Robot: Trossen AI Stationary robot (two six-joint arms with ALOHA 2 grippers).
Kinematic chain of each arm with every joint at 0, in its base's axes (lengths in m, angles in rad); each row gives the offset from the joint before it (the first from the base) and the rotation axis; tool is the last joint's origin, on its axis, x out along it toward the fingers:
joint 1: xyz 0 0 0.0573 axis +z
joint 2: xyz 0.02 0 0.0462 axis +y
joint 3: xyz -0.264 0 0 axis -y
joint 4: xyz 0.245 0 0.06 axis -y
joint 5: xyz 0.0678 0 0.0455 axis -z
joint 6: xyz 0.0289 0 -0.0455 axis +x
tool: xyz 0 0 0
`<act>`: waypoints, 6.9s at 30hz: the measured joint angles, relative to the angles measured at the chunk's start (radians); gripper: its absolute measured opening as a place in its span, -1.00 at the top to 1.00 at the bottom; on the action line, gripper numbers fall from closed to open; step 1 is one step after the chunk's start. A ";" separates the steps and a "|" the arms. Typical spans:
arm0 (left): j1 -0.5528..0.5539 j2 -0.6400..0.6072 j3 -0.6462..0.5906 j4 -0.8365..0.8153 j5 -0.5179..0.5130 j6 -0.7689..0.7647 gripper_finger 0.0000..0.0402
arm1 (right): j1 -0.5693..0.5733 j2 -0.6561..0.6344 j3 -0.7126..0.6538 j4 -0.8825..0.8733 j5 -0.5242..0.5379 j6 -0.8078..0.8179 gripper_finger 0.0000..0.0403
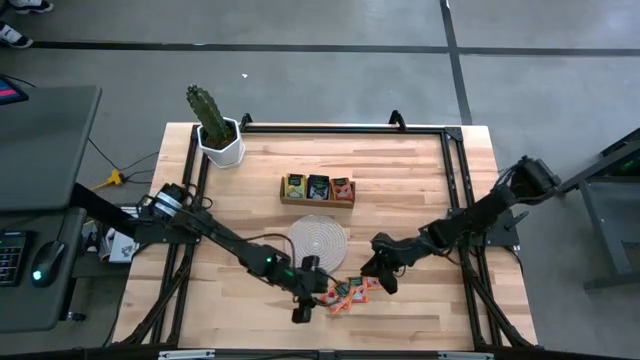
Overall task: Pick & Place Tea
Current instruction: Put the orange tea bag into the right section of the wooden organizer
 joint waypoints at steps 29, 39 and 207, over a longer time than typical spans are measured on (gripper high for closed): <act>-0.063 0.087 0.039 -0.054 -0.170 0.044 1.00 | 0.153 0.144 0.278 -0.218 0.346 0.185 0.65; -0.063 0.196 0.045 0.126 -0.161 -0.028 1.00 | 0.186 0.174 0.277 -0.218 0.342 0.294 0.65; 0.330 -0.947 -0.826 0.630 -0.004 0.152 0.30 | -0.849 0.324 1.040 -1.357 -0.331 -1.162 1.00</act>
